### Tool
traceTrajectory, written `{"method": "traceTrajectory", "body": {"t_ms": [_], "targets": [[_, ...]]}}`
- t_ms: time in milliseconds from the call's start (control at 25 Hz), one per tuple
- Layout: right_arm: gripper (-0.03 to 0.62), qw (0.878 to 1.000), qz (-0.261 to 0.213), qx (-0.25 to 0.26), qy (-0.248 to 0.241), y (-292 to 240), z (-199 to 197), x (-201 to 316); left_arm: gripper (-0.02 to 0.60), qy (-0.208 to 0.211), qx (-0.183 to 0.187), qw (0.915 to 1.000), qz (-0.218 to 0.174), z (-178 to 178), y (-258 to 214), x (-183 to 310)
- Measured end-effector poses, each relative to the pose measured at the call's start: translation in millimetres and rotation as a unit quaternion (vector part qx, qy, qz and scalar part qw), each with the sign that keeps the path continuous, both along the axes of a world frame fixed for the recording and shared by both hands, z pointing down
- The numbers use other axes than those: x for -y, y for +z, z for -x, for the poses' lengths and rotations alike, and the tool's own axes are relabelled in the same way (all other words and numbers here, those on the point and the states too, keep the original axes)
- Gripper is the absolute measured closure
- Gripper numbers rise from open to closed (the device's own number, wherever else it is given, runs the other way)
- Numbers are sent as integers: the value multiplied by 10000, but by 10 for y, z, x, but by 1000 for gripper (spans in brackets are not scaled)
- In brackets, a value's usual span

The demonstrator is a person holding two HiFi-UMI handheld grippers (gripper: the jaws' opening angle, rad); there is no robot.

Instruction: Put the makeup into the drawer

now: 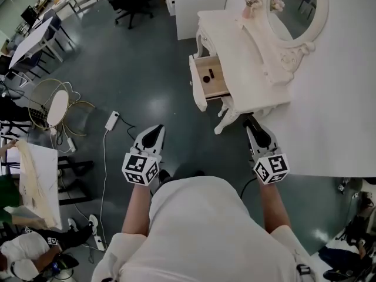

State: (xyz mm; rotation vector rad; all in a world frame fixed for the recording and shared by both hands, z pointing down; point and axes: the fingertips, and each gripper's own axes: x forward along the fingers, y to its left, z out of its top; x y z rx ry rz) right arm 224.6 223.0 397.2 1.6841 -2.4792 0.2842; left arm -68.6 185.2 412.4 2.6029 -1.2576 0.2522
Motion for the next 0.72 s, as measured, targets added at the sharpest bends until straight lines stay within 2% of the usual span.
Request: {"method": "traceTrajectory", "body": {"t_ms": [400, 720], "targets": [[485, 9992, 107, 16, -380, 108, -111, 151, 565, -394, 48, 9992, 29, -108, 38, -104], [485, 9984, 207, 27, -520, 191, -44, 274, 565, -480, 85, 9987, 115, -65, 99, -74]]}}
